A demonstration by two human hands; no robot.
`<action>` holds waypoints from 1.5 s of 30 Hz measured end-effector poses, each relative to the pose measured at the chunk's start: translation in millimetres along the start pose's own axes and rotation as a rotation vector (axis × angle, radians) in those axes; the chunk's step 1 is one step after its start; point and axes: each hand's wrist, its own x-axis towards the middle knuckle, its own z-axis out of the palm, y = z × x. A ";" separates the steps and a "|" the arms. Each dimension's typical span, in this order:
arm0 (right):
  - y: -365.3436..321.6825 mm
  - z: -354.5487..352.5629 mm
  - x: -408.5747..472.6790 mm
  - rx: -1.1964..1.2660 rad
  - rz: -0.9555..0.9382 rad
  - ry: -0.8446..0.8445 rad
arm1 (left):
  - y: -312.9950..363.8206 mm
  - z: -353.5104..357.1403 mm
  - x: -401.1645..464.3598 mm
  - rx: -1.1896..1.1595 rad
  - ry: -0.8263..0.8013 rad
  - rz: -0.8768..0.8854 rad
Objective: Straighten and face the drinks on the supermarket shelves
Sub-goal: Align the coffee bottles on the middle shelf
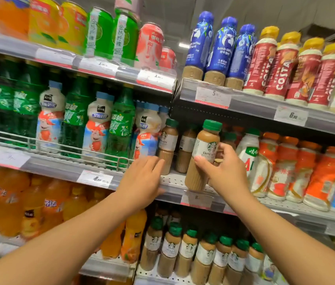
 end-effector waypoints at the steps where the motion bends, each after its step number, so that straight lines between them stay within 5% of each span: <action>1: 0.2 5.6 4.4 -0.012 0.018 0.004 | -1.1 5.5 -1.4 0.015 0.002 0.005; 19: 13.8 67.3 4.2 -0.203 0.189 -0.110 | -17.5 11.8 -0.8 -0.076 0.004 0.053; 45: 21.8 108.7 -8.4 -0.317 0.242 0.048 | -6.8 26.2 -3.3 -0.140 0.066 -0.036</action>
